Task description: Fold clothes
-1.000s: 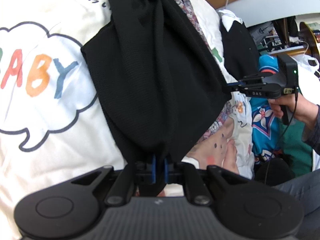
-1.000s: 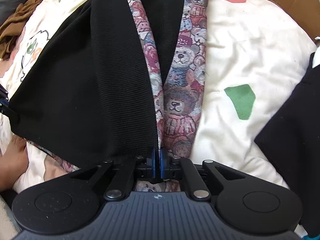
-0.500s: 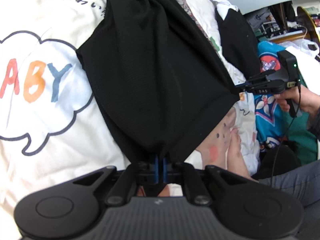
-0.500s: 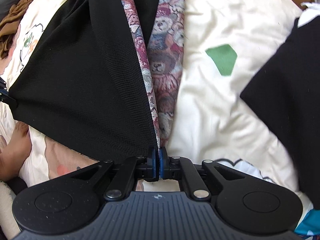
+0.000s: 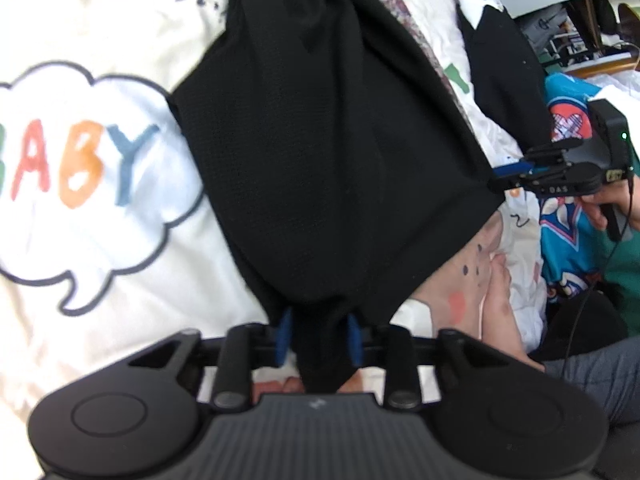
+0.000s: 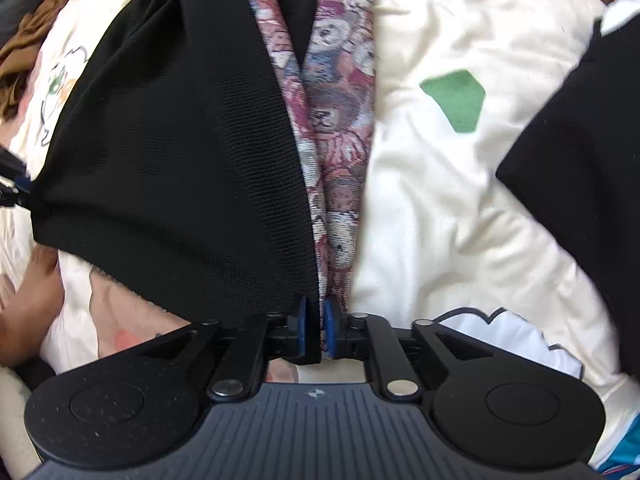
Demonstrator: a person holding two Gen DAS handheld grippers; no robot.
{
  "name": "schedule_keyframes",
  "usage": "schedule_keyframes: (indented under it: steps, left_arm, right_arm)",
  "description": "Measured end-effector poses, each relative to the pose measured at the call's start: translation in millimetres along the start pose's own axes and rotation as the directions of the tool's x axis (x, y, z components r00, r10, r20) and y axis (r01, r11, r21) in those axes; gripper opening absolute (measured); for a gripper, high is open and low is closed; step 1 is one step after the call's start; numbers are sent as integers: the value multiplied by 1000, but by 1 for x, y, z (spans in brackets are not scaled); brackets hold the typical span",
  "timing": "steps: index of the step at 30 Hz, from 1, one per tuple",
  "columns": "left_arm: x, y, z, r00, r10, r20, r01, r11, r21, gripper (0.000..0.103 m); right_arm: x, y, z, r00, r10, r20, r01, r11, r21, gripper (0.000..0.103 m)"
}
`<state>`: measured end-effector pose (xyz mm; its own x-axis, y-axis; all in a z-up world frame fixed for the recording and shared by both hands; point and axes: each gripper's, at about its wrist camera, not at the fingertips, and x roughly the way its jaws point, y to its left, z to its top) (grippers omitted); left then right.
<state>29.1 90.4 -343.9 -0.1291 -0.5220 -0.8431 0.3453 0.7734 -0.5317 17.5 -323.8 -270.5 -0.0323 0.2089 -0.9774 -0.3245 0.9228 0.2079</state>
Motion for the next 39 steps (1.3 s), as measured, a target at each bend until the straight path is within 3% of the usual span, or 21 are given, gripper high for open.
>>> schedule_keyframes:
  steps: [4,10,21,33,39]
  left_arm:
    - [-25,2,3,999,33,34,-33,999,8,39]
    - [-93,5,25,989,78,126,-81,997,16,39]
    - [-216,-4,94,948,171,269,-192,980,56,40]
    - [-264,-24,194,917,242,317,-276,959,66,43]
    - [-250,1,239,921,234,312,-252,968,17,43]
  right_arm:
    - [-24,6,11,999,-29,39,30,999,-31,42]
    - [-62,11,35,993,-50,108,56,997,-49,44]
    - [-129,40,63,962,-46,269,55,998,-26,51]
    - [-149,37,84,921,-77,382,74,997,23,63]
    - [-129,34,100,911,-56,409,59,998,7,63]
